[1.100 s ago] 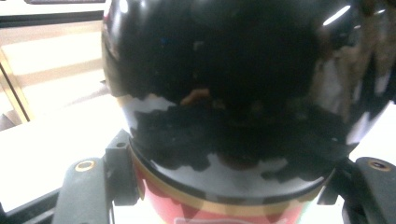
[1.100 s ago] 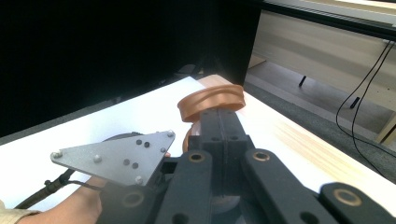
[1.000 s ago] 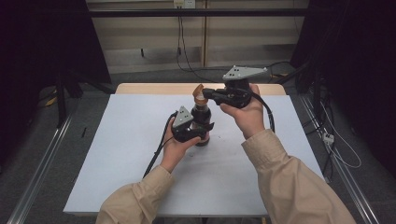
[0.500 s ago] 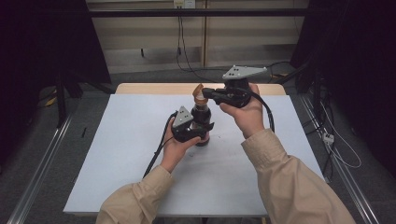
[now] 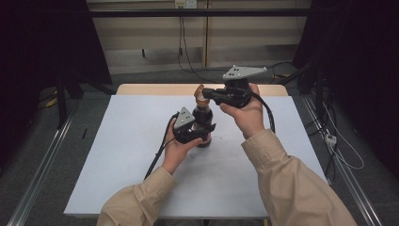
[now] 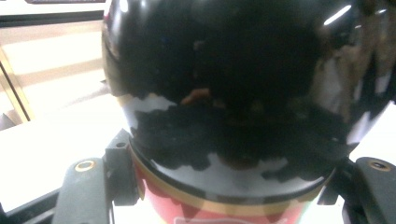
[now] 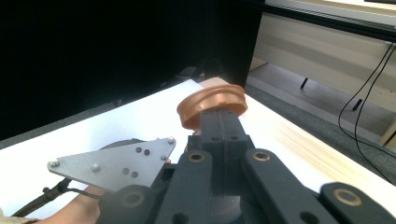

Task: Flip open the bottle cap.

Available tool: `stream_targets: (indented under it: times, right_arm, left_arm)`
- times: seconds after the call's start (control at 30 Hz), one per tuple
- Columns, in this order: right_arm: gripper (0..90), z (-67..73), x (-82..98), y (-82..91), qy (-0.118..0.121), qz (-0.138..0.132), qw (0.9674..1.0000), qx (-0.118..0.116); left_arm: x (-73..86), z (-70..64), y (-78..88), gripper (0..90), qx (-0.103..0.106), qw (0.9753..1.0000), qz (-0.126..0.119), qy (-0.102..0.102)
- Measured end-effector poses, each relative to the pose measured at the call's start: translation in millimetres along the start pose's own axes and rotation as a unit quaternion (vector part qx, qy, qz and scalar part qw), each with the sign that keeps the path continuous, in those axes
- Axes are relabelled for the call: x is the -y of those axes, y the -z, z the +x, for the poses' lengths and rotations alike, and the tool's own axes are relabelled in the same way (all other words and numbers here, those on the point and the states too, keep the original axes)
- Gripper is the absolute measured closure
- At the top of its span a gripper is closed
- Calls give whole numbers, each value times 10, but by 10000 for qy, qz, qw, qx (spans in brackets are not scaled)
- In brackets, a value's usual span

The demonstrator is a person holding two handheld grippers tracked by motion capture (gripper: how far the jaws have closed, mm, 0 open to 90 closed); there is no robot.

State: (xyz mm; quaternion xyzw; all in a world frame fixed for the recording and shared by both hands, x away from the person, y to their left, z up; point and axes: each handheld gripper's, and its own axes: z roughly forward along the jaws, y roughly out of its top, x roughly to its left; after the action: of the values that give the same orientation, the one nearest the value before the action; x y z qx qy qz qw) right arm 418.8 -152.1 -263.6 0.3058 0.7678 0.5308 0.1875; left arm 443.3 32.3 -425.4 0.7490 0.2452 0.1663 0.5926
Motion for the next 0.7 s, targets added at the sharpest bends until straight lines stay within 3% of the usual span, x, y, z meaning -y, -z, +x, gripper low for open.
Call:
stream_targets:
  times: [0.7]
  right_arm:
    - [900,-13,-14,-31,15,28,10000,-53]
  left_arm:
    - [0,0,-5,302,-4,10000,-6,2]
